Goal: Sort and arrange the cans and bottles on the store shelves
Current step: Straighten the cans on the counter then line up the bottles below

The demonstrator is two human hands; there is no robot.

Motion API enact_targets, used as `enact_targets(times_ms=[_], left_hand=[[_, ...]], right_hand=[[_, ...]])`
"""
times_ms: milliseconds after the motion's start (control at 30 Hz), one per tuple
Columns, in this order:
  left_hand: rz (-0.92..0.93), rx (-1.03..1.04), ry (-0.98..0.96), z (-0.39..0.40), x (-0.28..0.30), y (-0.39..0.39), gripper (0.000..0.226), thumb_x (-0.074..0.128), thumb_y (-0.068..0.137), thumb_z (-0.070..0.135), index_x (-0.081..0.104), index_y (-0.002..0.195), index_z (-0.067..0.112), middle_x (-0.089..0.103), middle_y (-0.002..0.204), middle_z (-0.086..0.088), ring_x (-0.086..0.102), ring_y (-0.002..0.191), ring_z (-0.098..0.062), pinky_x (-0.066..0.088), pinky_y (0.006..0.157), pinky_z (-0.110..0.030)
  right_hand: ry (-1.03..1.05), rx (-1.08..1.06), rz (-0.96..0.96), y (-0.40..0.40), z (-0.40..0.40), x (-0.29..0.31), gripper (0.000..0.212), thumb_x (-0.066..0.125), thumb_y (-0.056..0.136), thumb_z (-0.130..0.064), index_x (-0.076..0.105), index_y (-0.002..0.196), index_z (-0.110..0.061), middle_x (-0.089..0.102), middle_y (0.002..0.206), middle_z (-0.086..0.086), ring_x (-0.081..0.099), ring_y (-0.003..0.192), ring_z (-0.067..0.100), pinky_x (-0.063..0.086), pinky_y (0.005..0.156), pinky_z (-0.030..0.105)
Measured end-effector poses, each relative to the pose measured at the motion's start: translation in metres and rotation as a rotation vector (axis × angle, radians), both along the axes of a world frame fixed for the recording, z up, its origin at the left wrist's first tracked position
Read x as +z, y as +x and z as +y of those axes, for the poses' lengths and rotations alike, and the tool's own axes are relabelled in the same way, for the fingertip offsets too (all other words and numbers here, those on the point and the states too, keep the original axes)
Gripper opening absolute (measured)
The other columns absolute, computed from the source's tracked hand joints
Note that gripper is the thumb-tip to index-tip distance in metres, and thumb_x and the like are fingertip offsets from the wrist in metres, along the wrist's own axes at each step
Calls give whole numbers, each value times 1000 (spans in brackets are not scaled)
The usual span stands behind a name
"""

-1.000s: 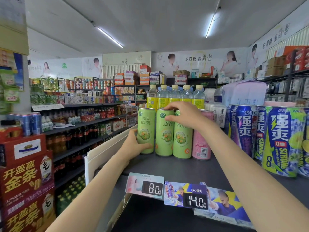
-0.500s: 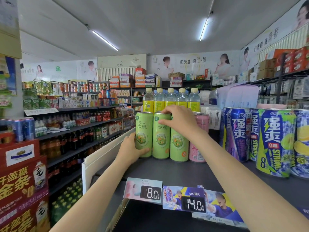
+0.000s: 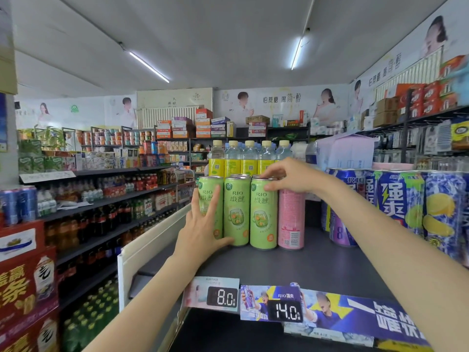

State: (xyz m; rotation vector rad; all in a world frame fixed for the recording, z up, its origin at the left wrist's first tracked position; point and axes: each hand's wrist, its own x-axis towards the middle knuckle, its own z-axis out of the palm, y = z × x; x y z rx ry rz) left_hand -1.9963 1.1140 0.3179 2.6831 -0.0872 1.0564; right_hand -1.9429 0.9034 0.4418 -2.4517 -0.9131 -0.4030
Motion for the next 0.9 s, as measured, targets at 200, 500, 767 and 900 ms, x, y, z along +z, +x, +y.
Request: enact_targets(times_ms=[200, 500, 767, 900], left_hand=[[11, -3, 2, 3, -1, 2, 117, 70, 71, 54, -32, 128, 48, -21, 153, -10, 33, 134, -33, 49, 87, -42], [8, -6, -2, 6, 0, 3, 118, 71, 71, 53, -31, 130, 47, -19, 153, -10, 42, 128, -33, 51, 86, -41], [2, -19, -14, 3, 0, 3, 118, 73, 69, 51, -28, 131, 48, -17, 154, -11, 39, 131, -36, 48, 88, -44], [-10, -35, -33, 4, -1, 5, 118, 74, 70, 48, -27, 130, 50, -17, 154, -10, 36, 133, -36, 48, 89, -47]], right_hand=[[4, 13, -63, -3, 2, -7, 31, 67, 85, -20, 63, 115, -15, 62, 121, 2, 55, 114, 16, 40, 102, 32], [497, -245, 25, -19, -38, -59, 67, 74, 79, -23, 39, 136, -17, 51, 136, 1, 50, 121, 19, 35, 95, 28], [588, -149, 393, -6, -35, -85, 78, 71, 76, -1, 28, 139, -16, 51, 131, 7, 52, 112, 18, 42, 100, 36], [529, -324, 279, 0, -33, -95, 76, 84, 64, -28, 42, 126, -17, 44, 126, 8, 47, 115, 24, 40, 103, 40]])
